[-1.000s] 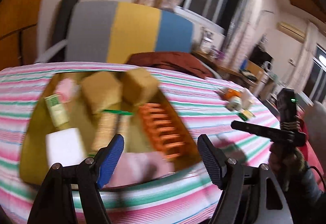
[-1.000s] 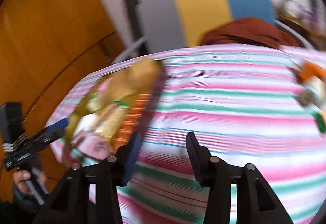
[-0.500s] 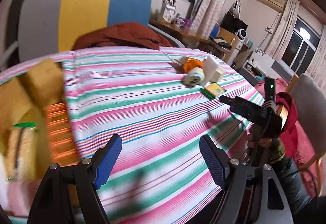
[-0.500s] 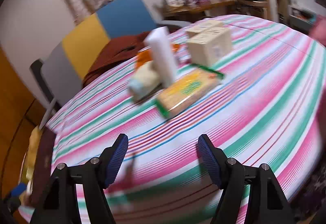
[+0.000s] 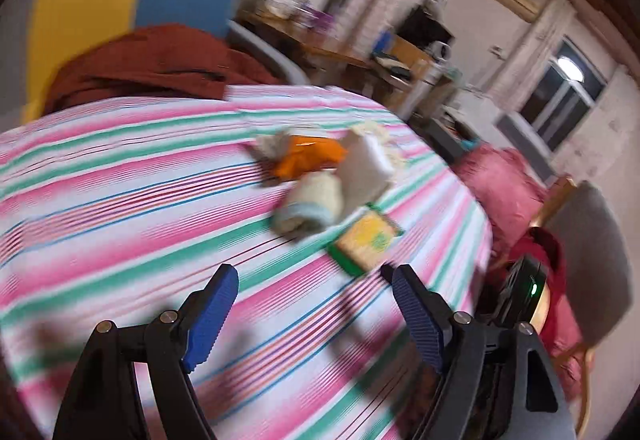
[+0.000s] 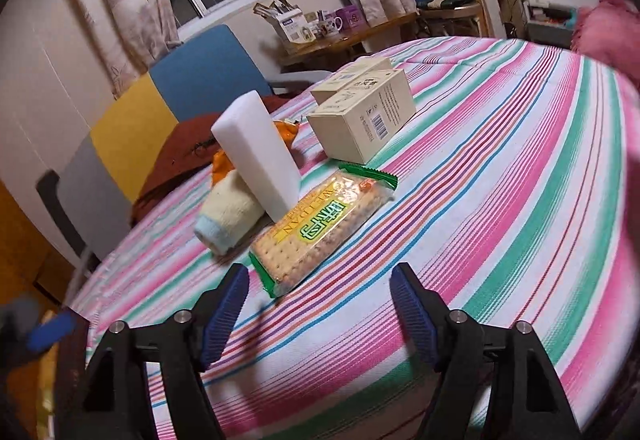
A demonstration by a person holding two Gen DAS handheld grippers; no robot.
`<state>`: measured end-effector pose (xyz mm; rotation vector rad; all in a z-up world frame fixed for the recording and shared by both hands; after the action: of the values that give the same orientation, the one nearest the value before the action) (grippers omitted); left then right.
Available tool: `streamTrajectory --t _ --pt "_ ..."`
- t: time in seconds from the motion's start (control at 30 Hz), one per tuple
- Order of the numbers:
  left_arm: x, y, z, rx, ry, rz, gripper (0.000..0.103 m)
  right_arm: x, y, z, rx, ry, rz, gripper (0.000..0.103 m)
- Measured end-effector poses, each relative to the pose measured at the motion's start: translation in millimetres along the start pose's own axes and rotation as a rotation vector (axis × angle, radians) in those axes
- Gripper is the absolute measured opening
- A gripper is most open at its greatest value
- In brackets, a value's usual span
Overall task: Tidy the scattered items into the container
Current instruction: 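Move both tools back toward the remaining items, then grasp the cream knit sock with the left tool while the right tool grasps the WEIDAN cracker pack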
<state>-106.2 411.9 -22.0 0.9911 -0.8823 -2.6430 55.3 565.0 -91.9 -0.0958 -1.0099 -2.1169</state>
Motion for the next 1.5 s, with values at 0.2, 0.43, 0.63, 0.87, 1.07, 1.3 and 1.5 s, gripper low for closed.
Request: streamTrajectory --t 0.2,0.43,0.63,0.87,1.07,1.3,1.5 --pt "4.2 -54.1 28.7 0.052 -0.075 -0.008 0.081 2.0 0.8 1.5 -0.012 -0.004 0.067 0.086" --pt "16.7 -95.5 40.3 0.116 -0.151 -0.013 0.08 4.1 1.5 1.0 -0.017 0.0 0.105 0.09" --pt "27.5 -119.0 39.5 0.142 -0.133 -0.058 0.079 8.5 3.3 1.1 -0.015 0.006 0.113 0.092" --pt "37.2 -129.7 35.3 0.117 -0.085 -0.063 0.059 12.1 4.4 0.6 -0.008 0.011 0.102 0.094" --pt "41.9 -112.0 23.6 0.078 -0.057 -0.014 0.055 11.0 3.9 1.1 -0.005 0.017 0.098 0.094" --pt "43.1 -74.7 -8.3 0.044 -0.064 0.133 0.055 12.4 -0.8 4.1 0.019 0.029 0.07 0.094" --pt "45.1 -38.9 -37.2 0.023 -0.062 0.222 0.055 13.8 -14.8 17.0 0.046 0.007 0.008 0.094"
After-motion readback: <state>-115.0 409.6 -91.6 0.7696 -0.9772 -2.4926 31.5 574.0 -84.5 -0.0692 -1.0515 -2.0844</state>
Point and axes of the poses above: each gripper's, at about its wrist camera, not at the fingertips, and y roughly against the way its jaws point, x to its left, z to its top, the point moved 4 cm from there along -y, roughly the way its jaws point, and after that the axes turned 8 degrees about -z, right-handed, at the moved point
